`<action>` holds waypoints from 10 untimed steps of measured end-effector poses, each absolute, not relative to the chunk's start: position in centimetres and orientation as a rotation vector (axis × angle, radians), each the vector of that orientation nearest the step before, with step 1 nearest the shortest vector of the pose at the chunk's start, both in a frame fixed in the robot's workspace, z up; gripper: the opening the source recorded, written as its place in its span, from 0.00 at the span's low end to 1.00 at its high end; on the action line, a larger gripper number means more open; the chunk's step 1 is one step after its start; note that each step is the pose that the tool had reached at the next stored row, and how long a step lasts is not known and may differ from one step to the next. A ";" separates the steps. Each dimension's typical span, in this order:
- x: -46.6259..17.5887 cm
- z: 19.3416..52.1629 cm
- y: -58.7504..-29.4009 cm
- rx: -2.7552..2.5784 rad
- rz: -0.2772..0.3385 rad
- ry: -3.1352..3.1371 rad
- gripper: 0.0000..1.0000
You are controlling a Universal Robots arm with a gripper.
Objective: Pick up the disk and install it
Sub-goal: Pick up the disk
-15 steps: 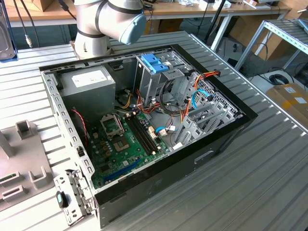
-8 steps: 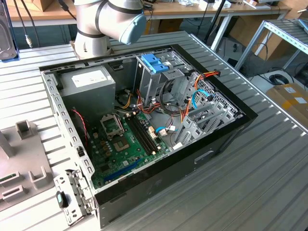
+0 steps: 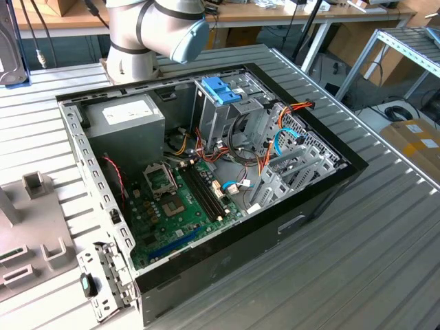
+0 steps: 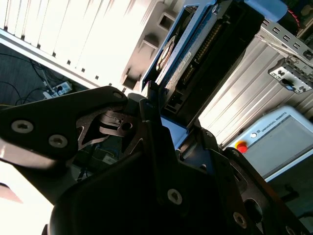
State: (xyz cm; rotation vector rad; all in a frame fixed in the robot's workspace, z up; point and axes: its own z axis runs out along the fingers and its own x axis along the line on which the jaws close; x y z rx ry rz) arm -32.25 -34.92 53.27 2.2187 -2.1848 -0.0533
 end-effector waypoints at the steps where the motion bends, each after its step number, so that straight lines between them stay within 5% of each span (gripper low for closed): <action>1: -32.2 53.3 -34.9 2.219 -0.053 -2.185 0.37; 10: -31.8 53.3 -34.9 2.219 -0.053 -2.185 0.37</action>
